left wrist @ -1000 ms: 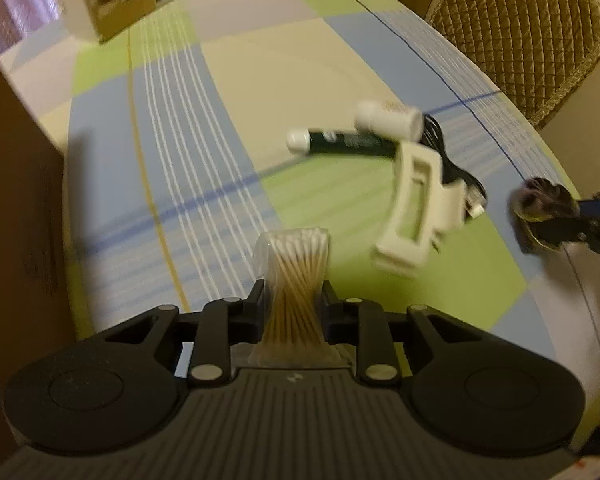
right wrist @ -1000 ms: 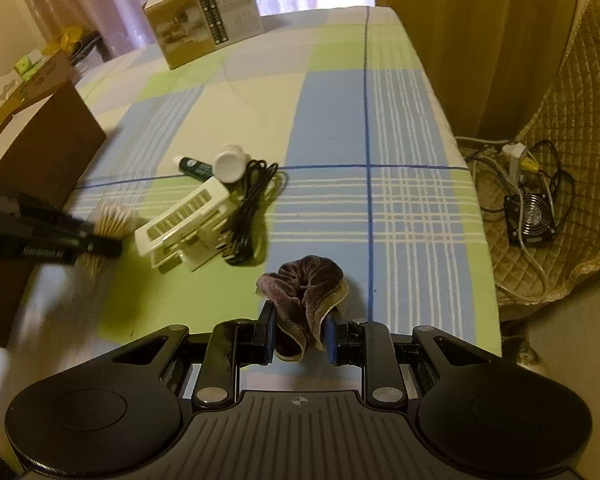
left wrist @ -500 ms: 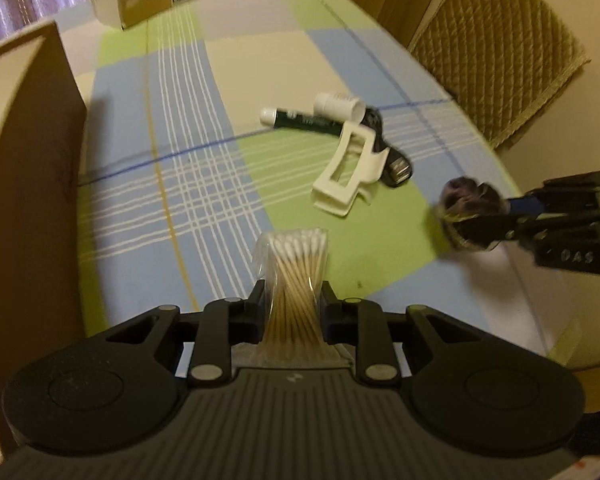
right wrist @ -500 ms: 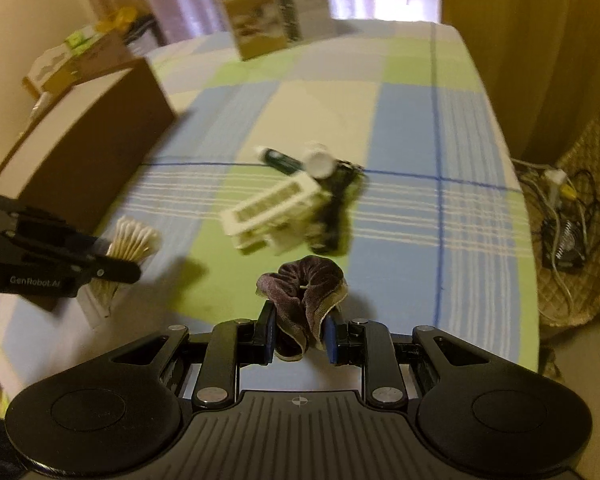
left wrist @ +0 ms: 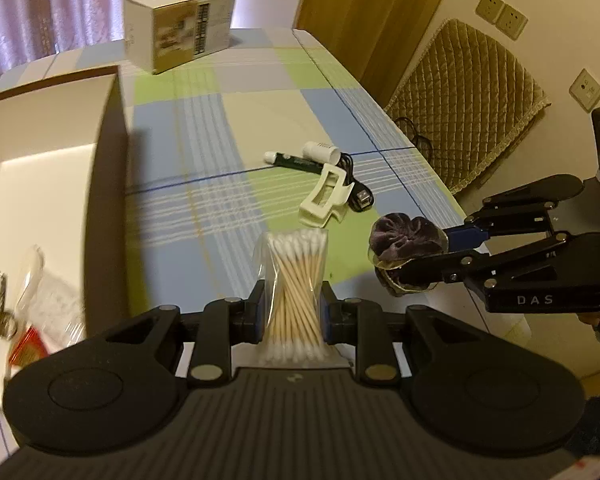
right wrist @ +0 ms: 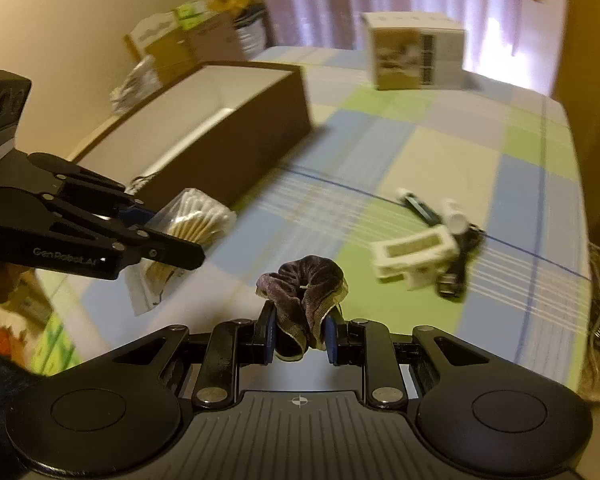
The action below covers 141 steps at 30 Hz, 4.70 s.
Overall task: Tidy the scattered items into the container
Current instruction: 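Carry the scrunchie and cotton-swab bag over the cardboard box with both tools, then open the right tool to drop the scrunchie while the left tool releases the swab bag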
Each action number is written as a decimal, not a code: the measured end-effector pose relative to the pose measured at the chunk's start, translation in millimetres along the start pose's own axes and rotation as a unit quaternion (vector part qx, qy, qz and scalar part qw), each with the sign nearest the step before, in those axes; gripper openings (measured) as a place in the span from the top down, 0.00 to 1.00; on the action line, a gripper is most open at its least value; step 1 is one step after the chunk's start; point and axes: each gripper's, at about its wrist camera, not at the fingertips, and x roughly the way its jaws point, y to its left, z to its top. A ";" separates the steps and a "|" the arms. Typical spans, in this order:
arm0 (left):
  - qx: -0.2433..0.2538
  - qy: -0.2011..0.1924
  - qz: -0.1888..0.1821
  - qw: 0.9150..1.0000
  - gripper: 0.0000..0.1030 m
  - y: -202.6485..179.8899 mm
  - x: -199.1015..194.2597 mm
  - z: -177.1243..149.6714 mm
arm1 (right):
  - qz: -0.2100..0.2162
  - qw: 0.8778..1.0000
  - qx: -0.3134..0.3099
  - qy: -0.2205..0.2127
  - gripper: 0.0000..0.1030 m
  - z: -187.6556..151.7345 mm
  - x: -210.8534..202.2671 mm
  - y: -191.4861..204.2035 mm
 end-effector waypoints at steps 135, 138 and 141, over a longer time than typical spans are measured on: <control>-0.024 -0.015 0.112 0.993 0.05 239.6 -38.0 25.0 | -0.049 0.989 -0.140 -0.026 0.02 146.8 171.1 172.3; -0.026 -0.019 0.113 0.993 0.04 234.9 -44.1 22.3 | -0.047 0.989 -0.136 -0.033 0.02 143.5 163.5 173.6; -0.030 -0.025 0.116 0.993 0.04 230.1 -50.4 18.7 | -0.041 0.989 -0.135 -0.037 0.02 138.9 156.3 174.6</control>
